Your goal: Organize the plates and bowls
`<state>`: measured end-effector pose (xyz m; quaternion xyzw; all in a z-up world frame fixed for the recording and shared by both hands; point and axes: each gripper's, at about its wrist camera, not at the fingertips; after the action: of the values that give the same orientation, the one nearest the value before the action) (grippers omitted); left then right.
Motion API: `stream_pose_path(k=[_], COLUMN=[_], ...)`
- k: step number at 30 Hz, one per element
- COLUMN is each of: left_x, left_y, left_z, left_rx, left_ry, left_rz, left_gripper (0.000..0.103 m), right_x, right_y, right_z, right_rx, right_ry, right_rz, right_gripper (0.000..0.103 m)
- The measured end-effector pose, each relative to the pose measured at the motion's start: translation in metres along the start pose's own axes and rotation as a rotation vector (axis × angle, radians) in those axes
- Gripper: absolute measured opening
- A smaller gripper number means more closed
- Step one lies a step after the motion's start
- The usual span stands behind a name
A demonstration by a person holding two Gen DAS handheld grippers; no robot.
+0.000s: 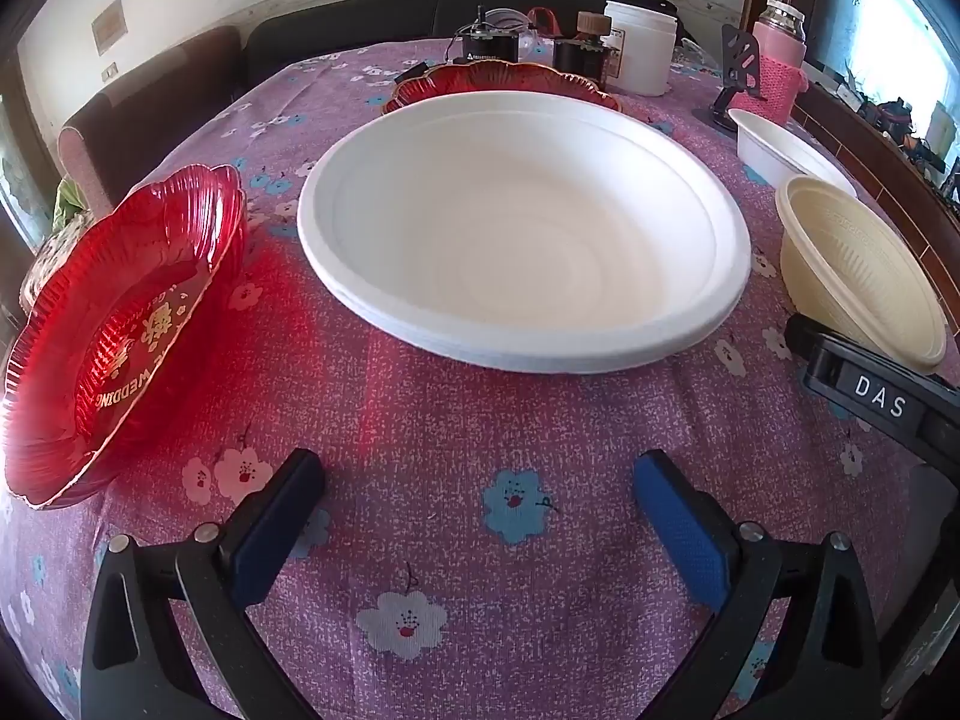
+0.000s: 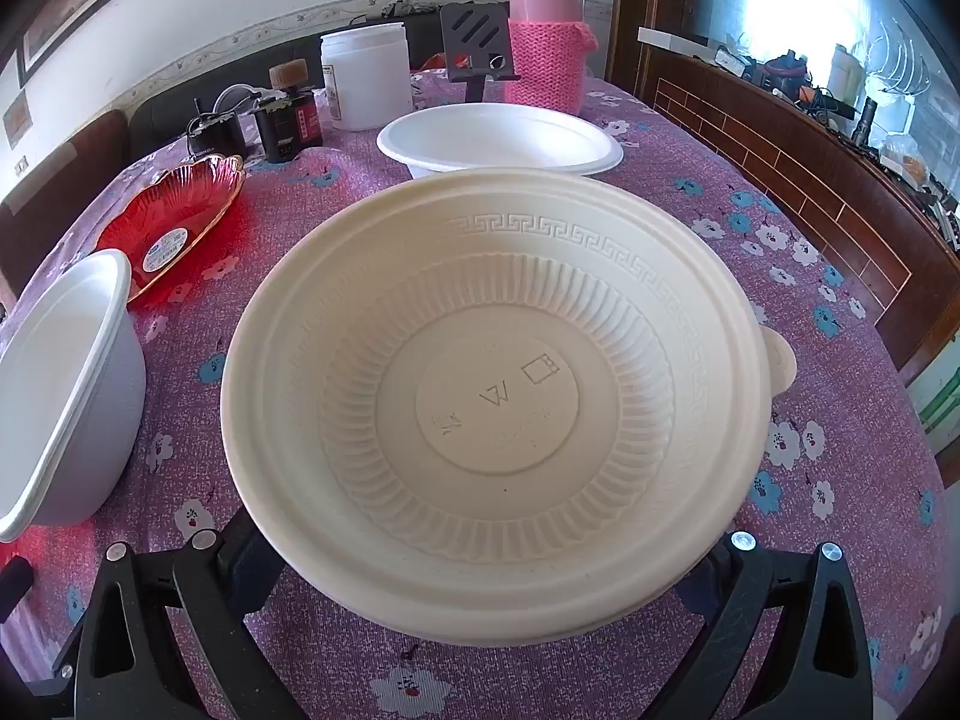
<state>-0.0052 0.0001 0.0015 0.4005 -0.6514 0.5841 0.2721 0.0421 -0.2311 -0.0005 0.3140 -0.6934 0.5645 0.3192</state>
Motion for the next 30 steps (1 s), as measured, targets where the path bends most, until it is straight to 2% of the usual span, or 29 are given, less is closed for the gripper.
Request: stream_pose_path(k=[20, 23, 25, 27, 30], left_x=[-0.006, -0.002, 0.008, 0.028, 0.077], left_y=[-0.006, -0.004, -0.002, -0.002, -0.002], left_z=[0.002, -0.001, -0.011, -0.021, -0.040], left_rx=[0.008, 0.006, 0.048, 0.084, 0.105], left_ry=[-0.009, 0.023, 0.111, 0.168, 0.181], left_rz=[-0.005, -0.013, -0.016, 0.015, 0.169], left_gripper=[0.103, 0.103, 0.100, 0.097, 0.097], right_x=[0.000, 0.001, 0.002, 0.004, 0.007], right_y=[0.000, 0.000, -0.001, -0.002, 0.007], right_z=[0.000, 0.001, 0.002, 0.004, 0.002], right_rx=[0.000, 0.002, 0.044, 0.060, 0.088], right_ry=[0.000, -0.015, -0.053, -0.087, -0.078], right_rz=[0.000, -0.004, -0.046, -0.073, -0.099], right_gripper=[0.102, 0.102, 0.102, 0.102, 0.102])
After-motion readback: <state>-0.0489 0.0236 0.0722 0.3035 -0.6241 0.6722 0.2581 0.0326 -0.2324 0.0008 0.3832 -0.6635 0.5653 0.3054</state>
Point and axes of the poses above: each gripper's, at about its wrist camera, not at the fingertips, and x roughly against the way its jaws point, z to its right, y to its underside, and after that the axes turned 11 degrees about -y, right-handed
